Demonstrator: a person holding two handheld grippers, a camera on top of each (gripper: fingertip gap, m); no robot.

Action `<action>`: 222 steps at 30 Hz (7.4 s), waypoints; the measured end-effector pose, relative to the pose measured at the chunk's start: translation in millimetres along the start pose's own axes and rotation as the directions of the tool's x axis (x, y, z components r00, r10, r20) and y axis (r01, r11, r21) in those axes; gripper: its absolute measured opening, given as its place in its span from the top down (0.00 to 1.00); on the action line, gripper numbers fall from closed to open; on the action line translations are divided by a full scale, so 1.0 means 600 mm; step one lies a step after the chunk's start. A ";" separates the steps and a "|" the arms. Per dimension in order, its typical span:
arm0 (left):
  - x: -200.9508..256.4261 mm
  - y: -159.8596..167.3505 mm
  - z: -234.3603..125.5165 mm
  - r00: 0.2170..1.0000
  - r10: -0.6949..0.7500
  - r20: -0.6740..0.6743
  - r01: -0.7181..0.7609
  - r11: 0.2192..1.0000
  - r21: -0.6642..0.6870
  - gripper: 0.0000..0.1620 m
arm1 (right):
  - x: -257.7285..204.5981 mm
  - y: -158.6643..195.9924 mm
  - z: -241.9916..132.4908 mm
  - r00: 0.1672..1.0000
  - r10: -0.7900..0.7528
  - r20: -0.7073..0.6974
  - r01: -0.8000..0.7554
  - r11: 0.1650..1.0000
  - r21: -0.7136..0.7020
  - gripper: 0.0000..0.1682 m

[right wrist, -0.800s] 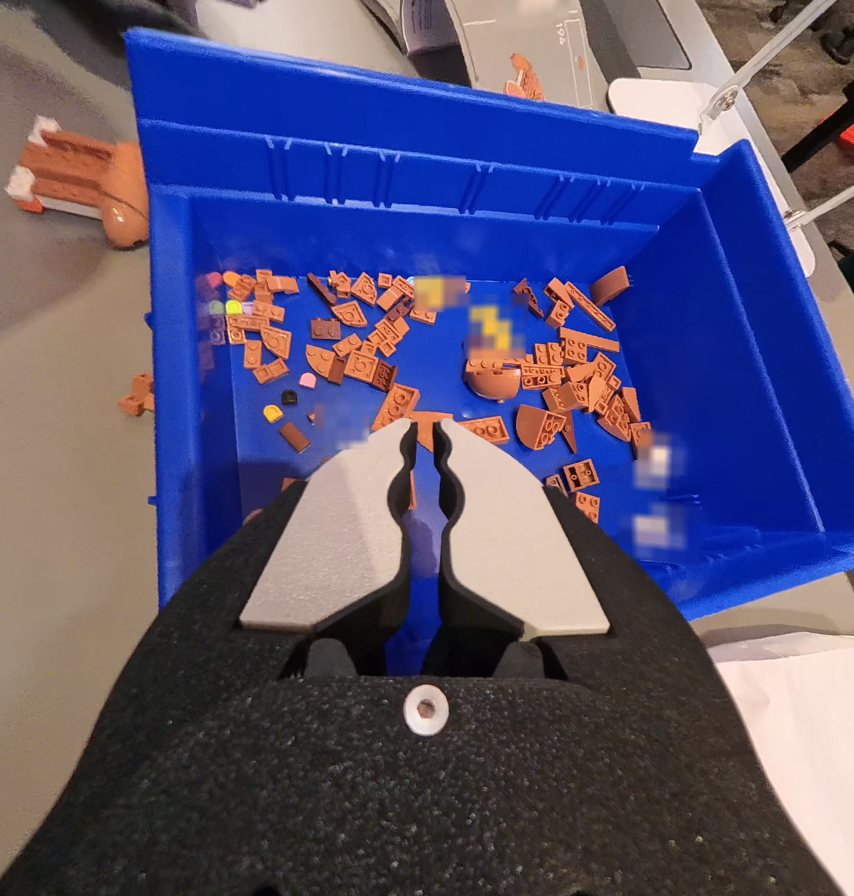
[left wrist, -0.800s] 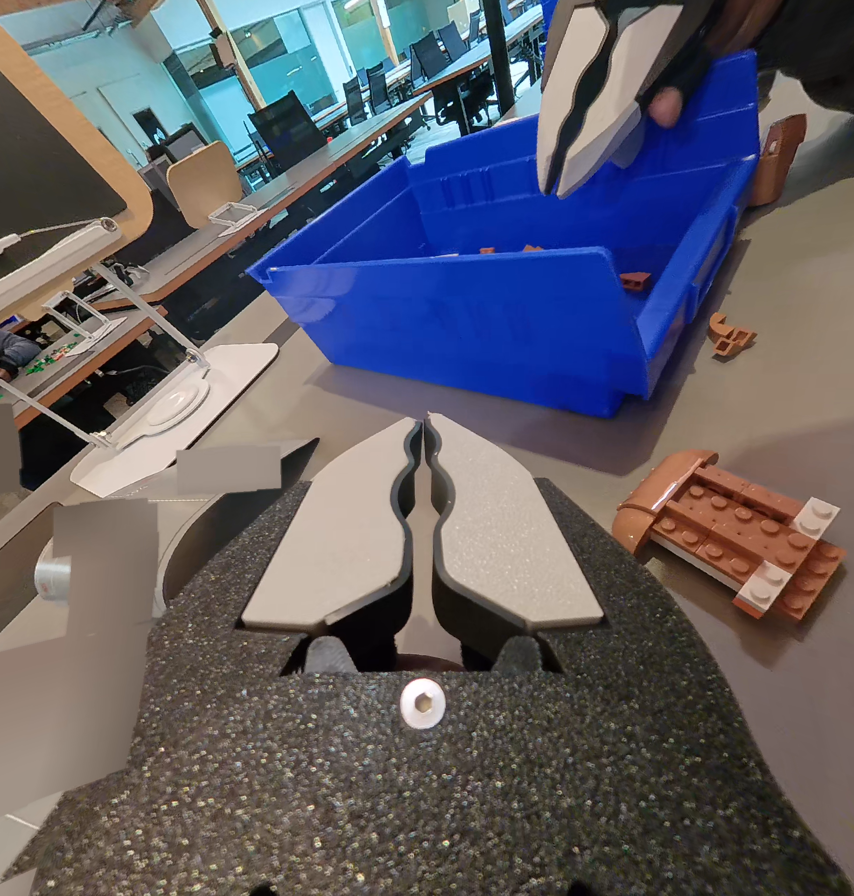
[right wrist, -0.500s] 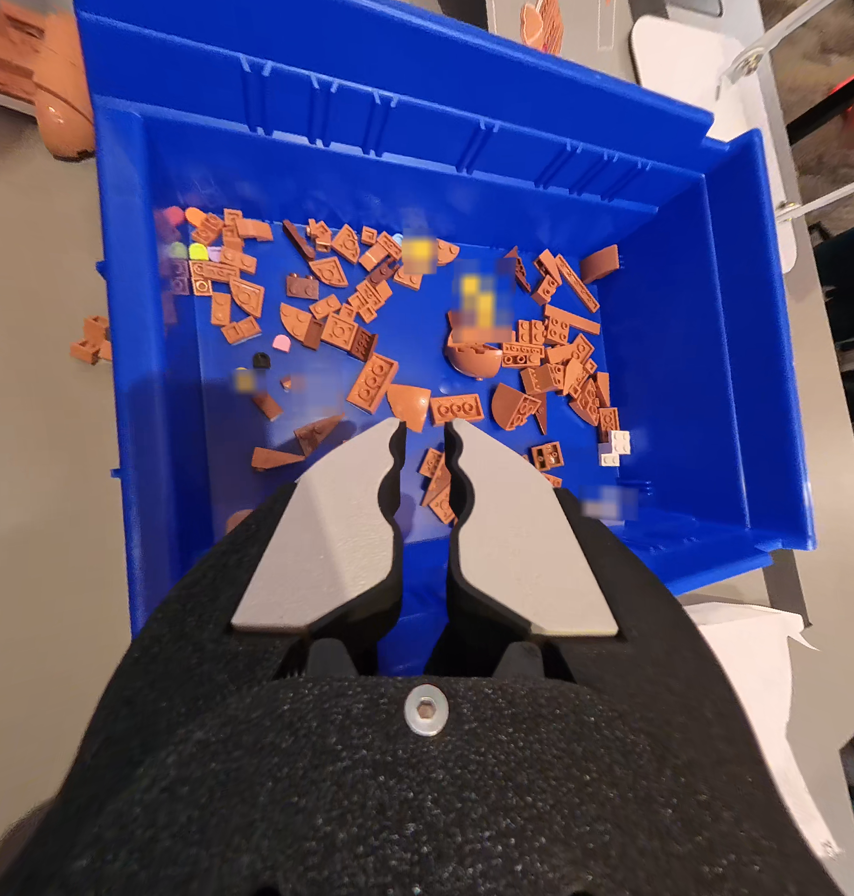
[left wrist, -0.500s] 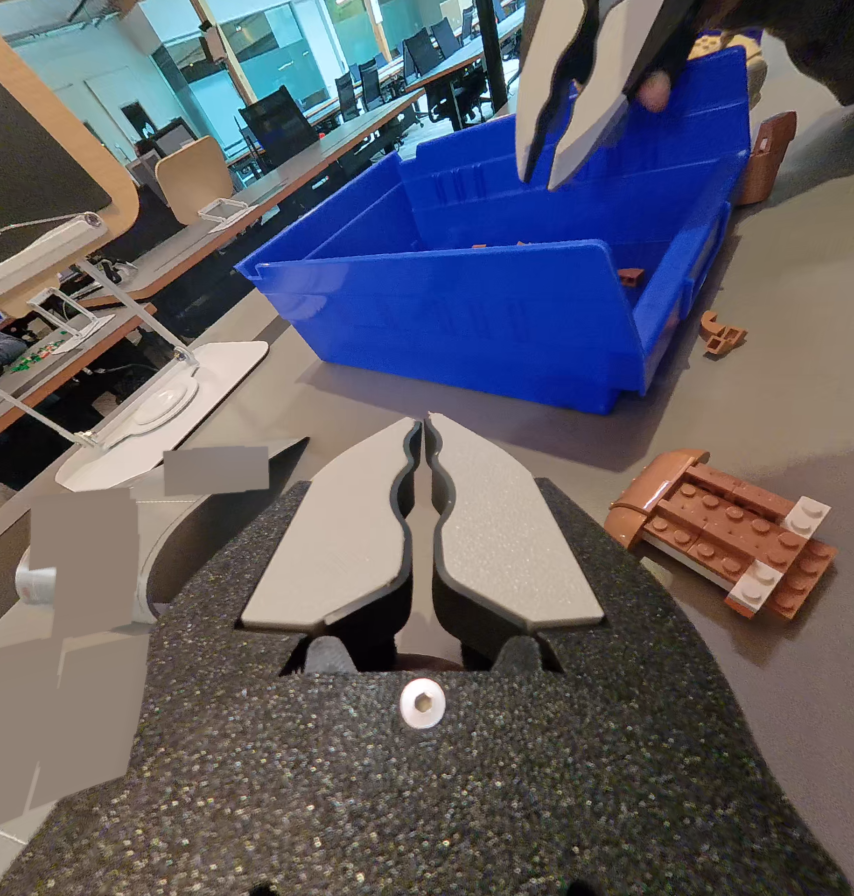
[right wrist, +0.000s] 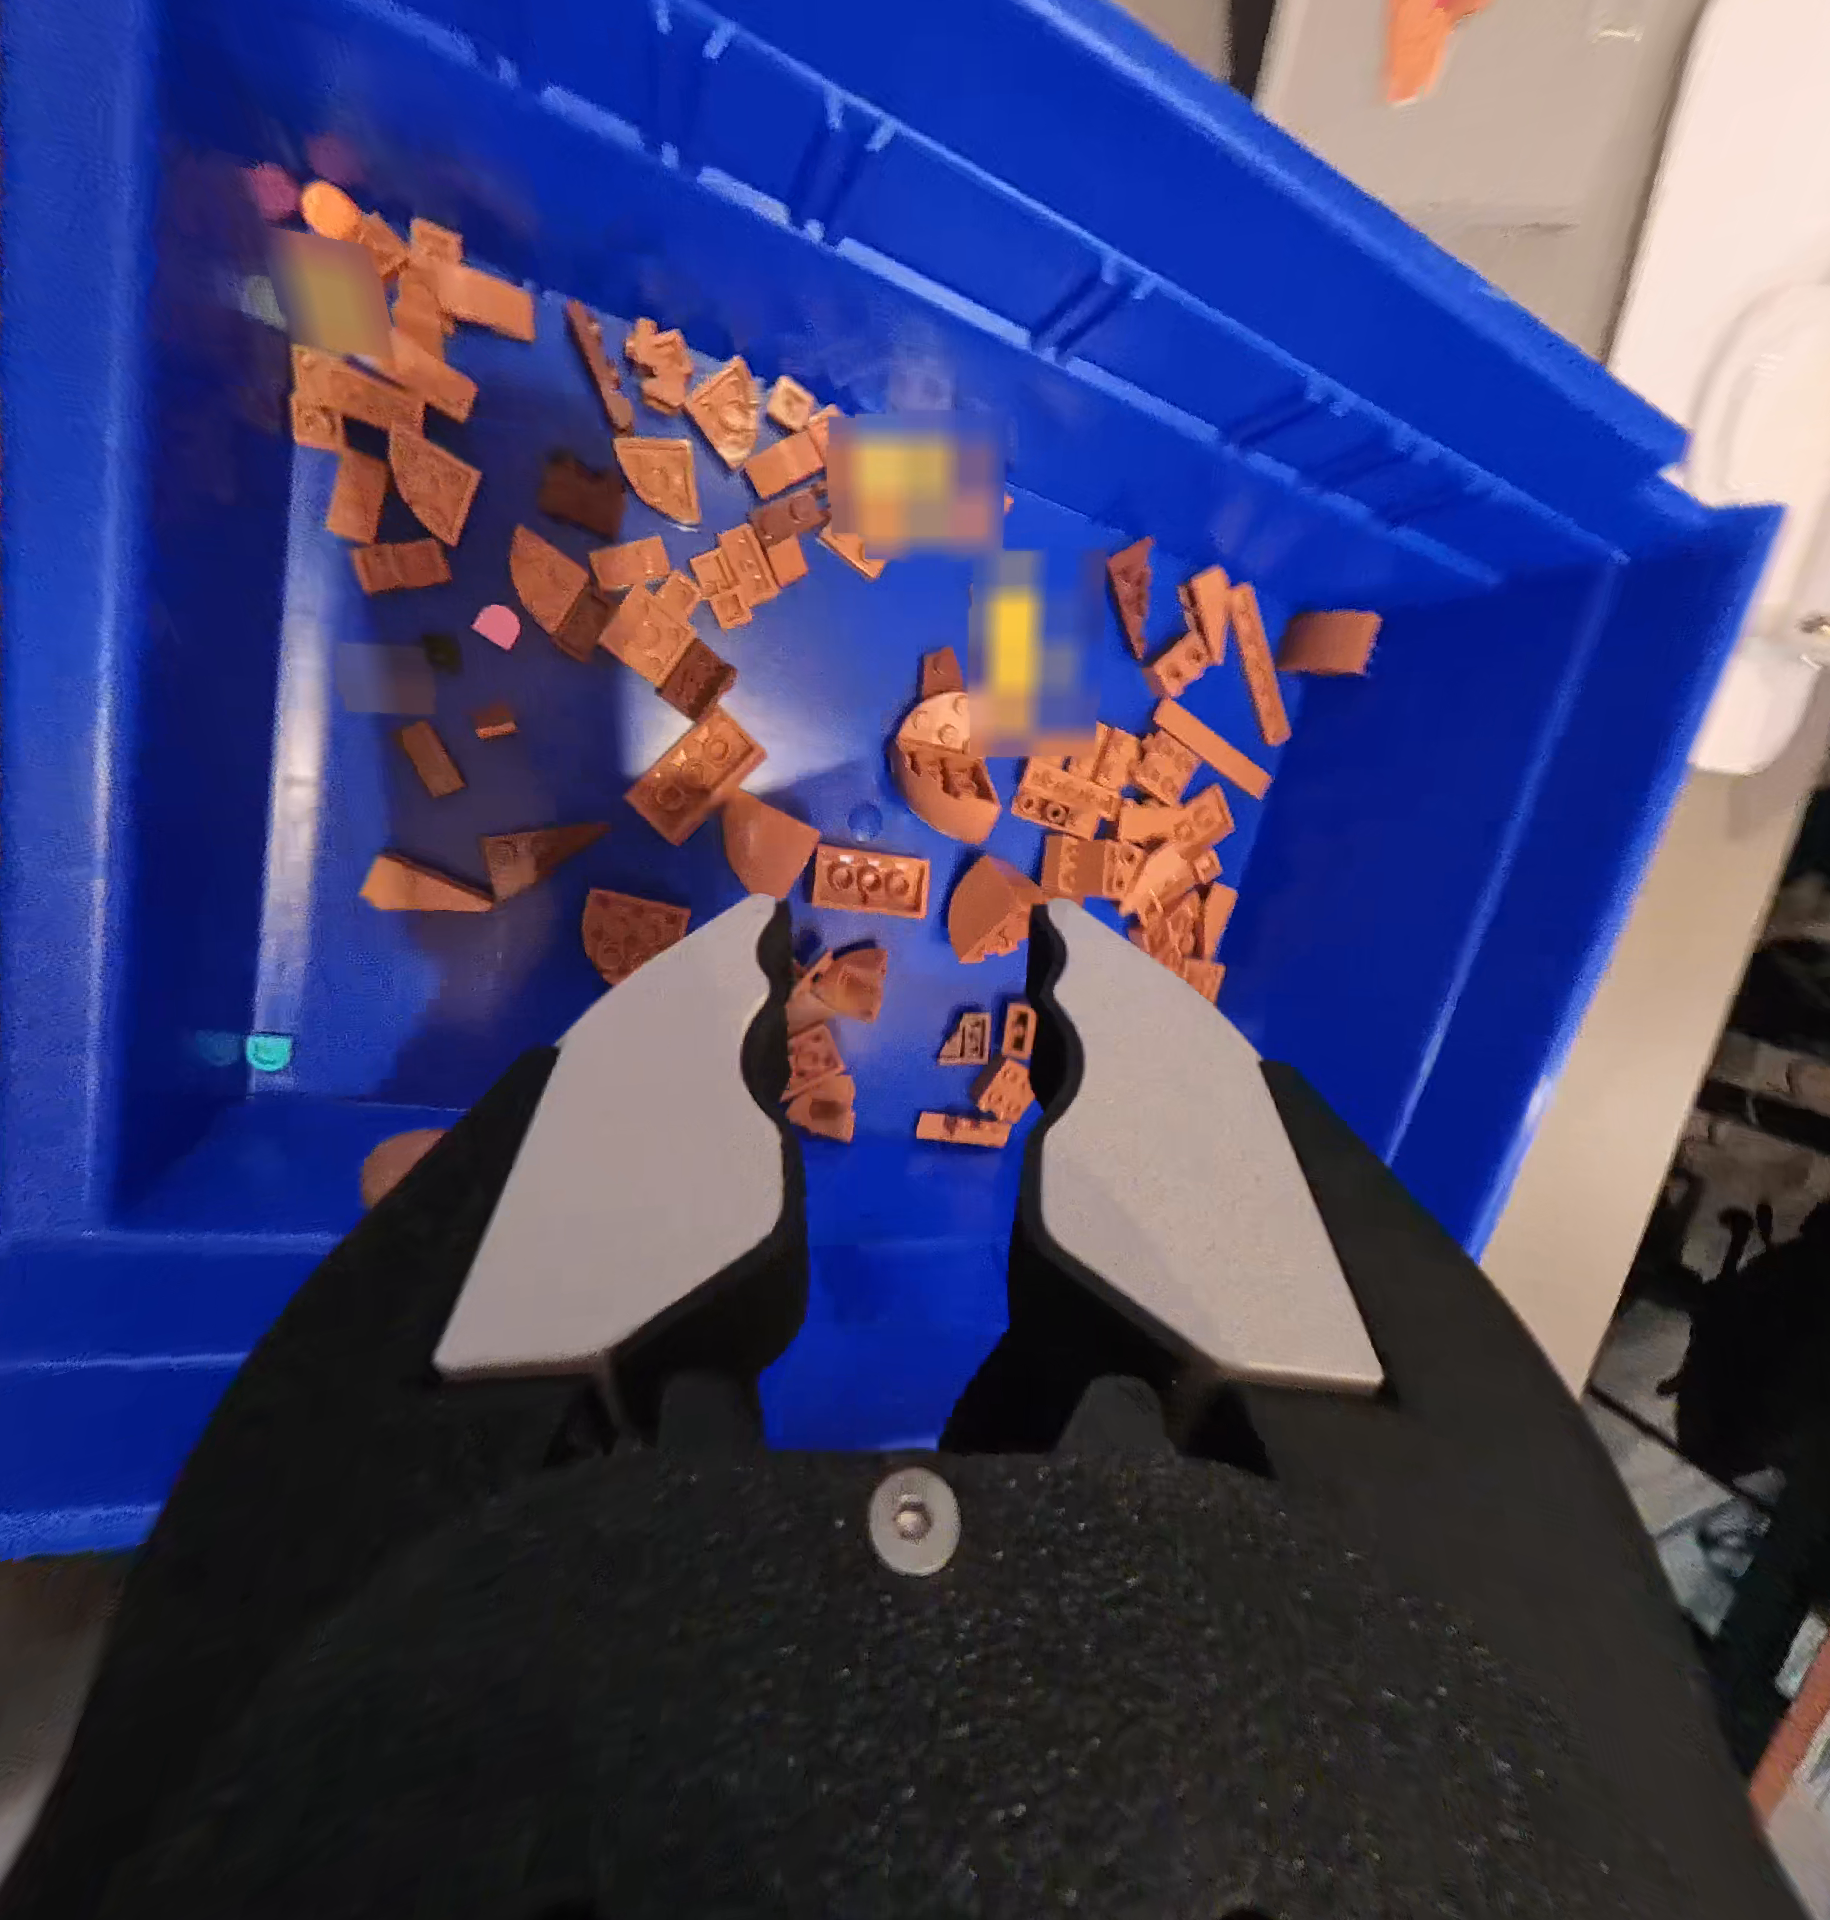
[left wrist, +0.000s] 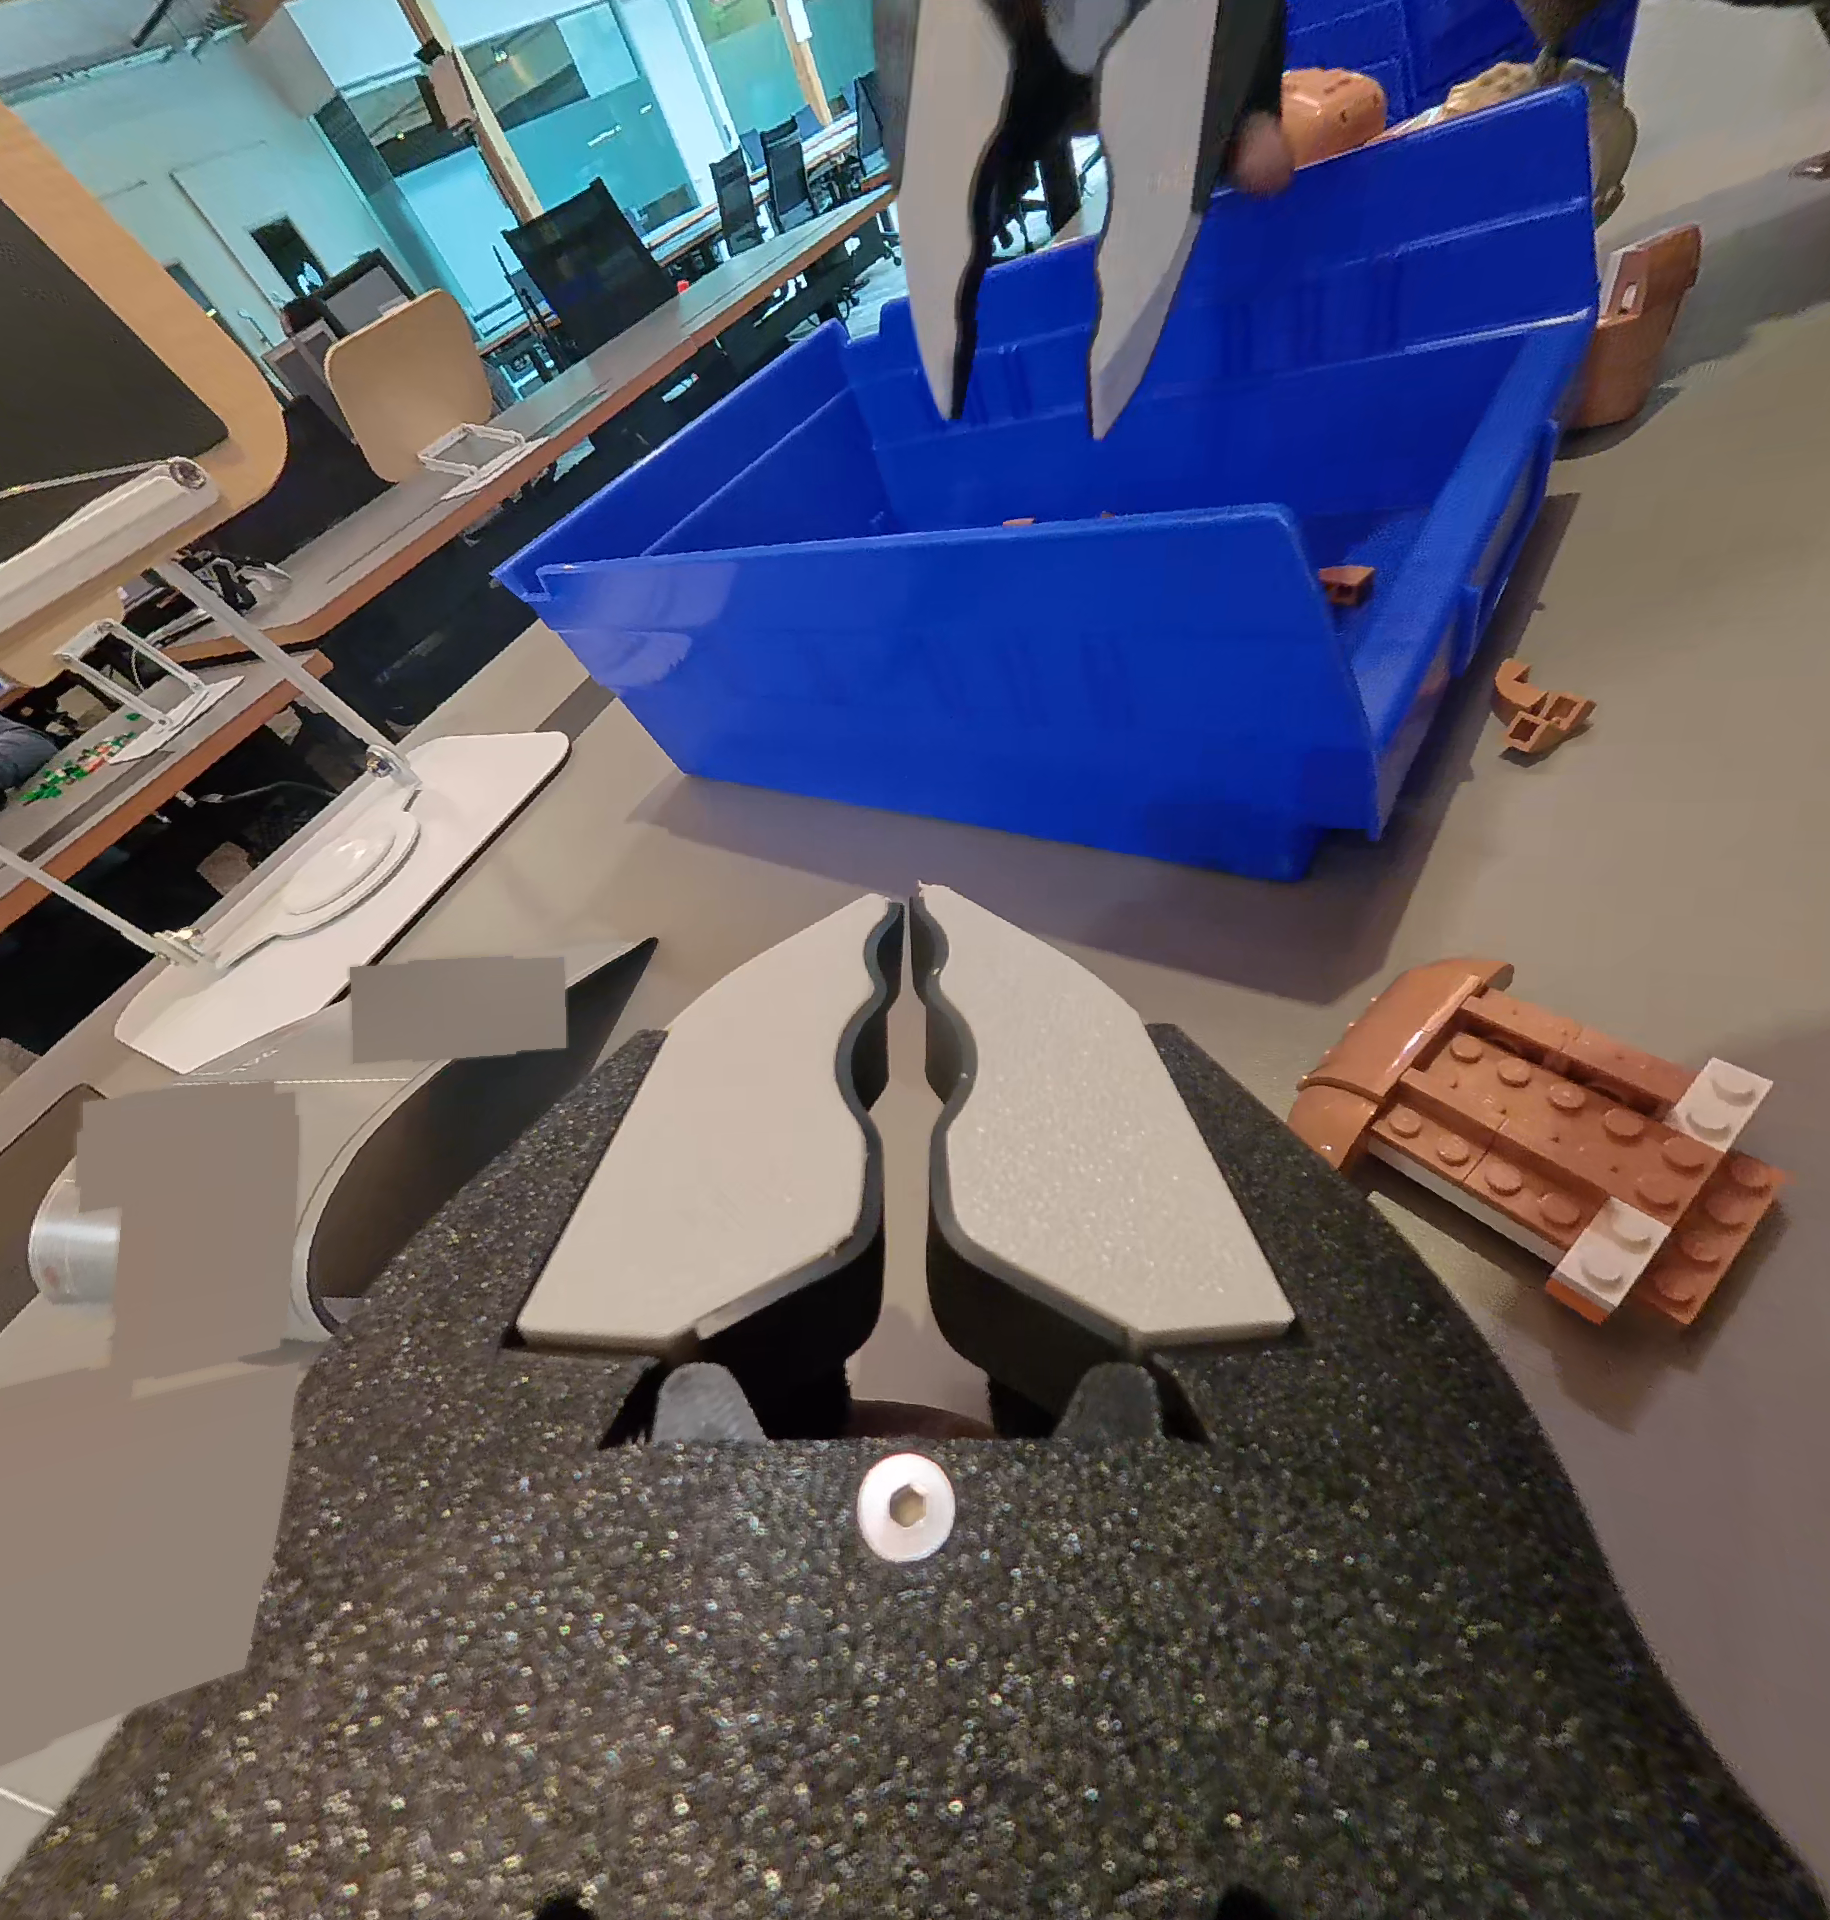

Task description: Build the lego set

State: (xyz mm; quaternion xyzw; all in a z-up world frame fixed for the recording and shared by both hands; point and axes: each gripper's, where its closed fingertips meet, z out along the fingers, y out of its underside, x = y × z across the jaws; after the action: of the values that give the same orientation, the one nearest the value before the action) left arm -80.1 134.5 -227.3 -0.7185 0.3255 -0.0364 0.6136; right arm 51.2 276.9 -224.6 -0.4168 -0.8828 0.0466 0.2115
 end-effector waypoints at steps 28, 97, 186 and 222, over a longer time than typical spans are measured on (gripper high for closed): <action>0.005 0.002 0.003 1.000 0.000 -0.010 0.000 1.000 -0.005 0.99 | 0.008 0.045 0.102 0.939 0.000 0.343 0.081 0.971 -0.223 0.88; 0.008 0.000 0.003 1.000 0.004 -0.008 -0.004 1.000 -0.004 0.99 | -0.052 0.031 0.017 0.956 0.044 0.289 -0.042 0.999 -0.015 0.93; 0.005 0.010 0.005 1.000 -0.013 -0.012 0.013 1.000 -0.022 0.99 | -0.072 -0.026 0.077 0.893 -0.259 0.368 0.262 0.964 0.042 0.87; 0.002 0.004 0.000 1.000 -0.003 -0.004 0.003 1.000 -0.013 0.99 | -0.010 -0.040 0.102 0.907 0.113 0.405 -0.119 0.993 -0.010 0.90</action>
State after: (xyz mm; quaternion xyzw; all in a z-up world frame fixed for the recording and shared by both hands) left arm -80.0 133.8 -230.2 -0.7227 0.3260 -0.0365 0.6084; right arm 12.1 262.6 -275.8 -0.4483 -0.8808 0.1508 0.0242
